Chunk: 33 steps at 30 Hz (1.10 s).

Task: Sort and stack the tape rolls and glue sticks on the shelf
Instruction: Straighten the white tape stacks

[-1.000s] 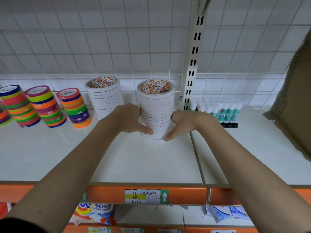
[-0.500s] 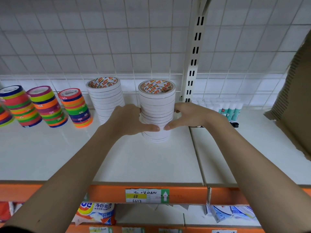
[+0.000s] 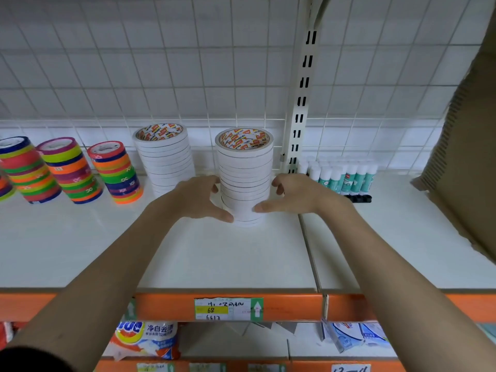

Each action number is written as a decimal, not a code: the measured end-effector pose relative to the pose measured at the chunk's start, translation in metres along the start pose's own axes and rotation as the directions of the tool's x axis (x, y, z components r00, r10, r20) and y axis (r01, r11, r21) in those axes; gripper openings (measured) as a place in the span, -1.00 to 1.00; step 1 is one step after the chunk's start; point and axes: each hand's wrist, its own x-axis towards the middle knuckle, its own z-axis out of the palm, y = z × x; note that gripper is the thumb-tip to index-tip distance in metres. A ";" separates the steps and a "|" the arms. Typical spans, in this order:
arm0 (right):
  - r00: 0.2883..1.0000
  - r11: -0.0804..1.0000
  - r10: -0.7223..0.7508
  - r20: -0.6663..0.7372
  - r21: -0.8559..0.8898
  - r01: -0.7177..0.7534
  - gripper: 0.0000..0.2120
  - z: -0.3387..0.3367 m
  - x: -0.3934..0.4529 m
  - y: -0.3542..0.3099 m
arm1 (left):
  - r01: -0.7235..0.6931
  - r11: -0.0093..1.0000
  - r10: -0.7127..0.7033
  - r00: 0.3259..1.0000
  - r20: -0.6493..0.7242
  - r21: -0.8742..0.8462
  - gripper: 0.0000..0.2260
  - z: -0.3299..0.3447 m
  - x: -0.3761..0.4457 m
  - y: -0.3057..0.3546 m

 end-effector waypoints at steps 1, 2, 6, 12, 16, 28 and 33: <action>1.000 1.000 0.019 -0.006 -0.007 -0.019 -0.16 0.006 -0.002 -0.001 | 0.000 0.996 0.003 1.000 0.030 -0.085 -0.27 0.002 0.003 -0.002; 1.000 1.000 0.028 -0.009 0.003 -0.028 -0.15 0.012 -0.003 -0.005 | -0.005 0.988 0.013 0.999 0.052 -0.153 -0.28 0.004 0.005 -0.003; 0.998 0.999 0.002 -0.069 0.054 0.002 -0.04 0.028 0.000 -0.013 | -0.040 0.946 0.079 0.991 0.111 -0.321 -0.27 0.009 0.004 0.001; 1.000 1.000 0.021 -0.022 0.013 -0.021 -0.35 0.011 -0.001 -0.010 | -0.074 0.947 0.099 0.993 0.064 -0.311 -0.36 0.012 -0.012 -0.005; 0.999 0.999 0.038 -0.034 -0.015 -0.039 -0.49 -0.002 -0.001 -0.007 | -0.070 0.963 0.078 0.997 0.020 -0.260 -0.45 0.015 -0.028 -0.004; 0.995 0.983 0.086 -0.044 -0.158 -0.092 -0.70 -0.015 0.008 -0.010 | -0.052 0.991 0.059 0.997 -0.050 0.120 -0.82 -0.023 -0.002 0.000; 0.996 0.980 0.070 -0.048 -0.183 -0.078 -0.78 -0.020 0.009 -0.025 | -0.086 0.974 0.075 0.995 0.060 0.211 -0.83 -0.029 0.015 0.014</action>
